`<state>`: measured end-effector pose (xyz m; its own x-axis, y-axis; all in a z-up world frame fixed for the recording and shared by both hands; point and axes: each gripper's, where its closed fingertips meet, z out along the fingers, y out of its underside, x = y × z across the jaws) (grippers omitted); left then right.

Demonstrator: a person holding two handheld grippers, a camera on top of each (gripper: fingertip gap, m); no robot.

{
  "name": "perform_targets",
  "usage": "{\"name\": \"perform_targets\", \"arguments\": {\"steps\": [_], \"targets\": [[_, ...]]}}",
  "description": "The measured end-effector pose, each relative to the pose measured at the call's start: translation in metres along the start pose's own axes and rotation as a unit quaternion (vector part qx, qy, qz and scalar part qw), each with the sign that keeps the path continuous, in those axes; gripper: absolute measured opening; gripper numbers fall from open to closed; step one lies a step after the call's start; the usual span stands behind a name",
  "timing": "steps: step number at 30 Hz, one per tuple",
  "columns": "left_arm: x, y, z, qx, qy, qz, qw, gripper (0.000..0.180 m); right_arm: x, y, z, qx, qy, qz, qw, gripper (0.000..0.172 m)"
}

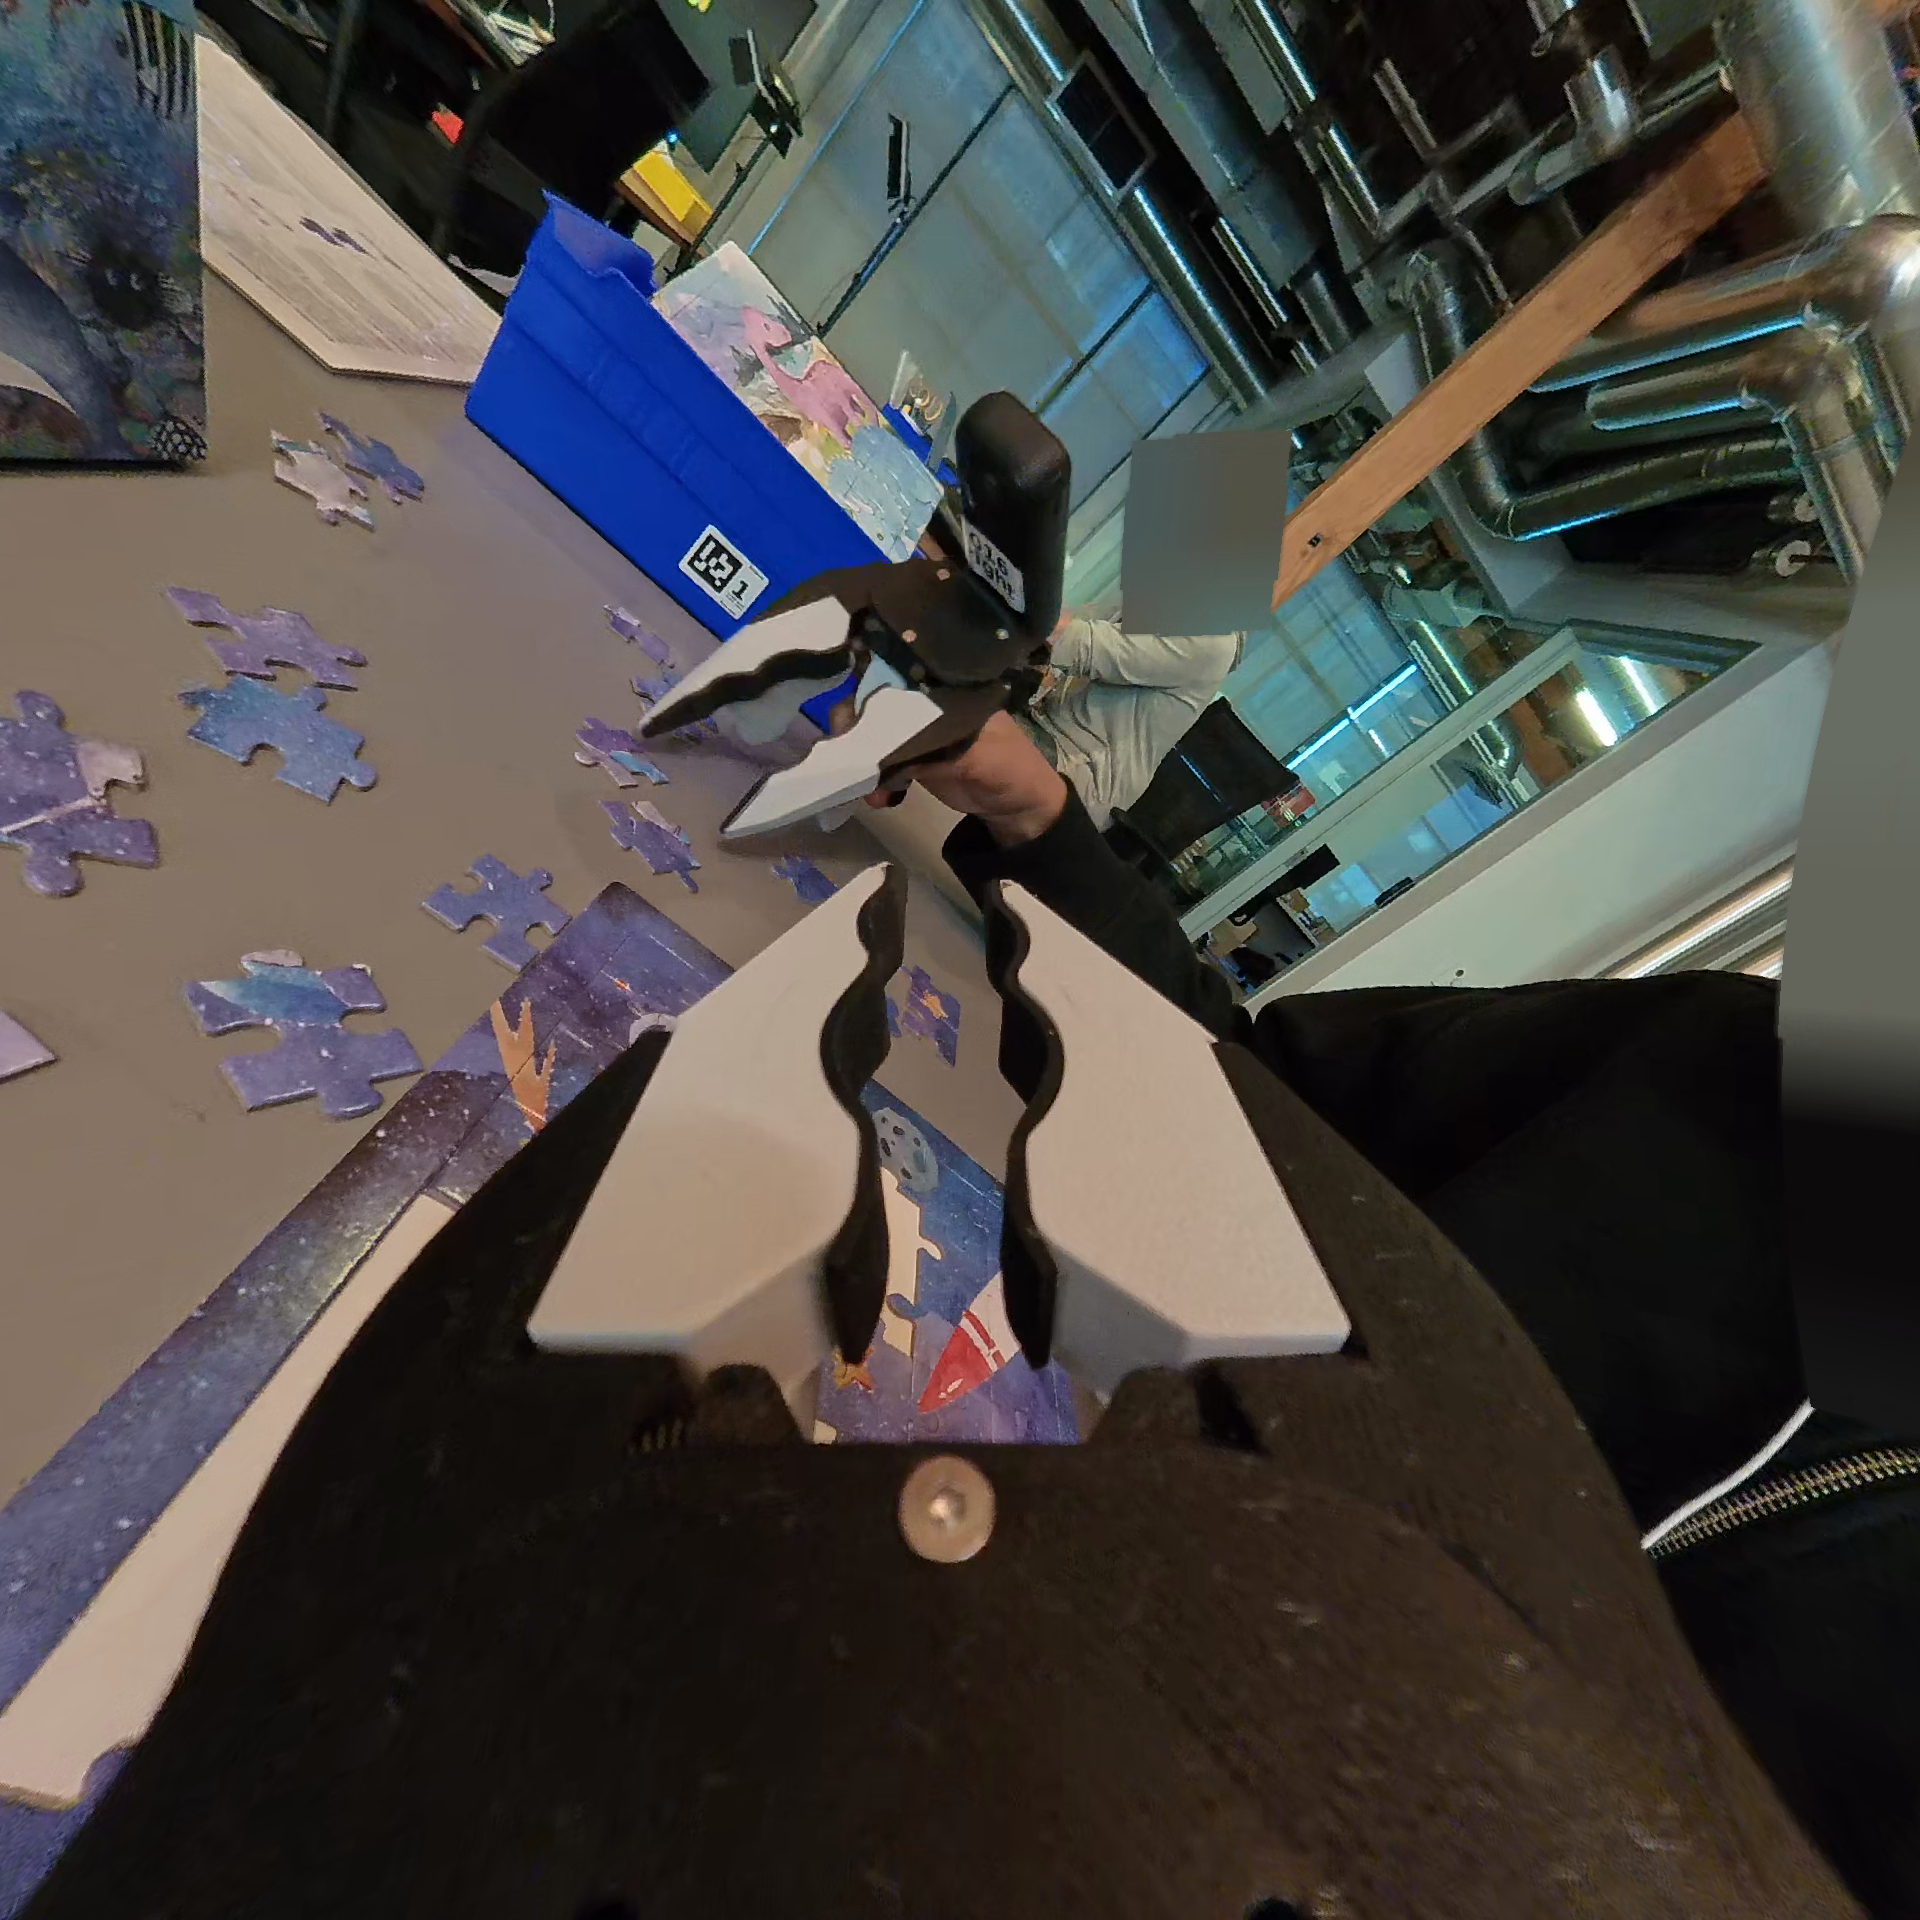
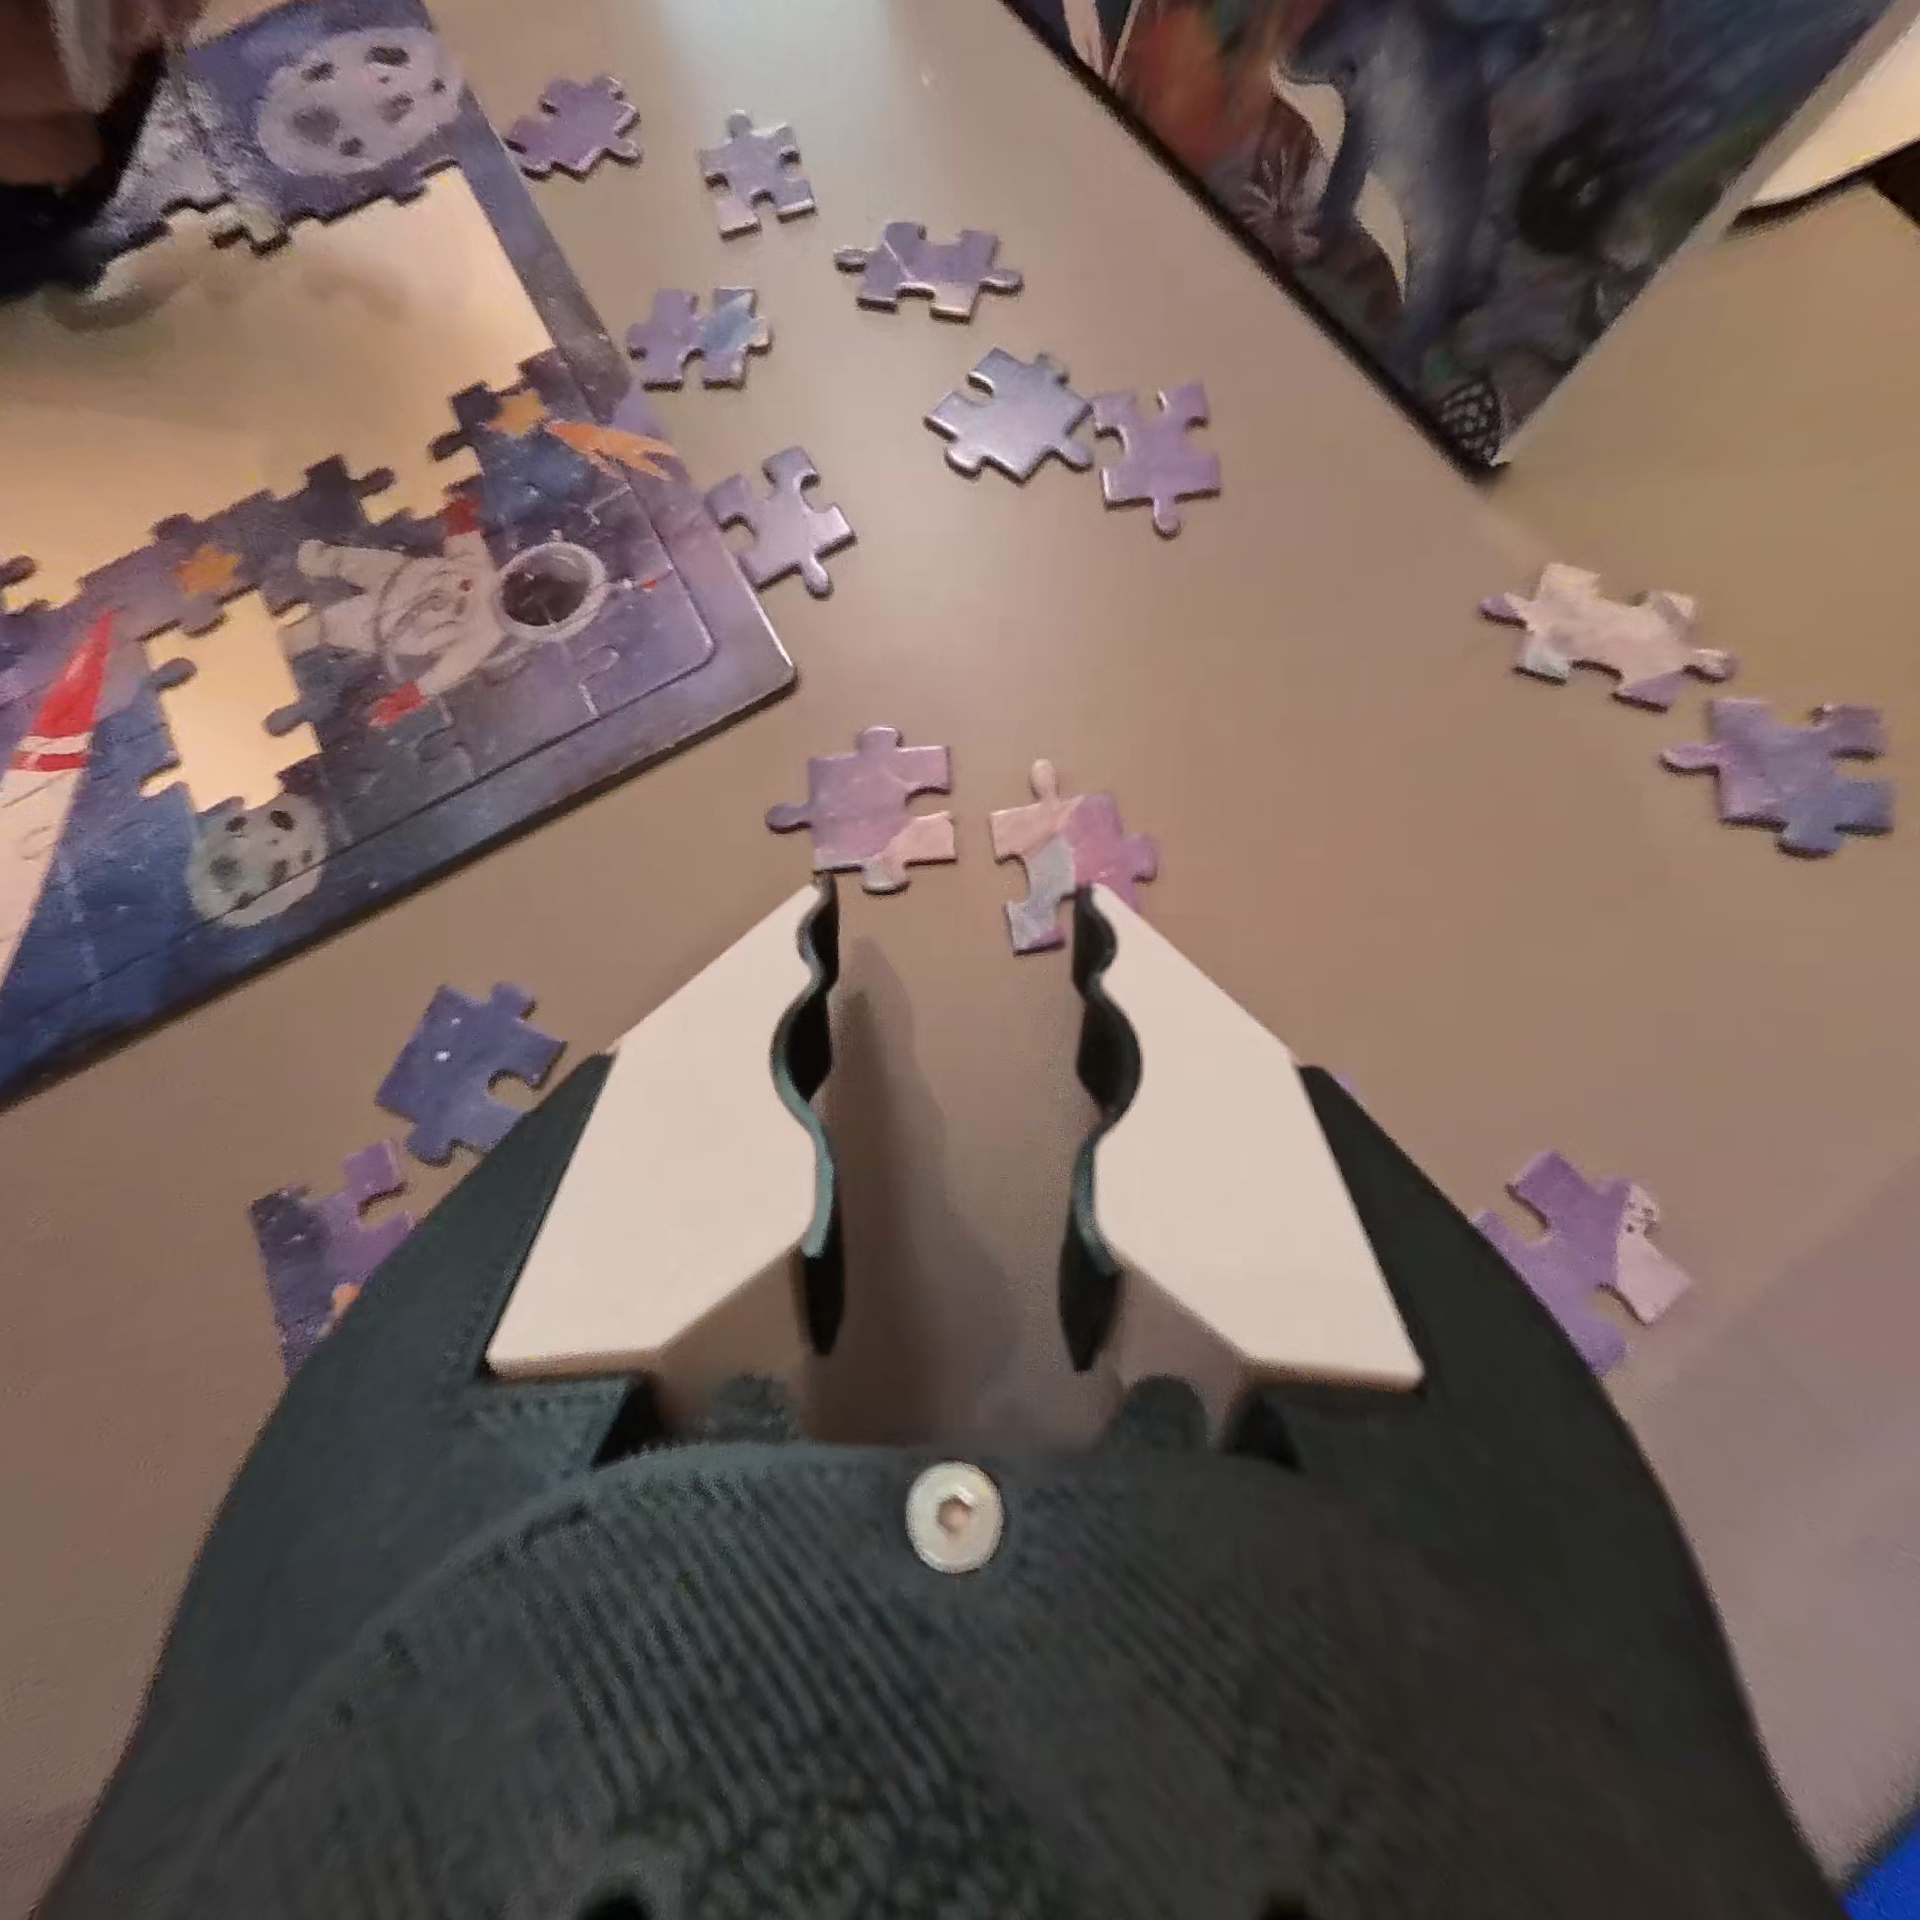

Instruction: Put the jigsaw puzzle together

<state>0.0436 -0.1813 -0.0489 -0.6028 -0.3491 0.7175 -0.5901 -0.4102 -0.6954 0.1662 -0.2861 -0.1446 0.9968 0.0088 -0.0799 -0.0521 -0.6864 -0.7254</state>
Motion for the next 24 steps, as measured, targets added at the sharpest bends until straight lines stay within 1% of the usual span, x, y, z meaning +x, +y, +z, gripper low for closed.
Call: {"name": "perform_targets", "arguments": {"steps": [2, 3, 4, 5, 6, 7, 8, 10, 13, 14, 15, 17, 20, 23, 24], "targets": [[0.000, 0.001, 0.000, -0.001, 0.000, -0.001, 1.000, 0.012, 0.003, 0.008, 0.005, -0.016, 0.007, 0.001, 1.000, 0.049], [-0.001, 0.001, 0.000, -0.002, 0.000, -0.002, 1.000, 0.012, 0.003, 0.008, 0.005, -0.014, 0.008, -0.004, 1.000, 0.045], [-0.002, 0.001, 0.000, -0.001, -0.001, -0.002, 1.000, 0.012, -0.001, 0.009, 0.005, -0.018, -0.003, -0.009, 1.000, 0.036], [-0.002, 0.001, 0.000, -0.001, -0.001, -0.003, 1.000, 0.012, -0.005, 0.011, 0.004, -0.026, -0.014, -0.006, 1.000, 0.034], [-0.003, 0.001, 0.000, 0.000, -0.001, -0.005, 1.000, 0.012, -0.014, 0.015, 0.001, -0.040, -0.039, -0.001, 0.998, 0.022], [-0.003, 0.001, 0.000, 0.000, 0.000, -0.005, 1.000, 0.012, -0.021, 0.018, 0.000, -0.046, -0.060, 0.004, 0.997, 0.022], [-0.003, 0.000, -0.001, 0.000, 0.000, -0.006, 1.000, 0.012, -0.023, 0.017, -0.002, -0.044, -0.064, 0.002, 0.997, 0.022], [-0.003, 0.000, 0.000, 0.000, 0.000, -0.004, 1.000, 0.012, -0.012, 0.007, -0.002, -0.021, -0.029, -0.010, 0.999, 0.028], [-0.003, 0.001, 0.000, -0.002, 0.000, -0.004, 1.000, 0.011, 0.001, -0.006, 0.004, 0.016, 0.003, -0.008, 1.000, 0.052], [-0.003, 0.002, 0.000, -0.003, 0.001, -0.005, 1.000, 0.011, 0.005, -0.007, 0.008, 0.015, 0.008, -0.003, 1.000, 0.061], [-0.003, 0.002, 0.001, -0.003, 0.002, -0.007, 1.000, 0.011, 0.007, -0.005, 0.012, 0.007, 0.006, 0.003, 1.000, 0.066], [-0.003, 0.003, 0.001, -0.004, 0.003, -0.009, 1.000, 0.011, 0.006, -0.002, 0.016, -0.001, -0.007, 0.015, 1.000, 0.070], [-0.004, 0.003, 0.001, -0.005, 0.002, -0.009, 1.000, 0.010, -0.004, 0.005, 0.008, -0.016, -0.040, 0.033, 0.999, 0.057], [-0.006, 0.004, 0.001, -0.009, -0.003, -0.007, 1.000, 0.009, -0.028, 0.018, -0.006, -0.051, -0.103, 0.048, 0.992, 0.041], [-0.007, 0.004, 0.001, -0.009, -0.003, -0.008, 1.000, 0.009, -0.034, 0.020, -0.008, -0.059, -0.115, 0.044, 0.991, 0.039]]}}
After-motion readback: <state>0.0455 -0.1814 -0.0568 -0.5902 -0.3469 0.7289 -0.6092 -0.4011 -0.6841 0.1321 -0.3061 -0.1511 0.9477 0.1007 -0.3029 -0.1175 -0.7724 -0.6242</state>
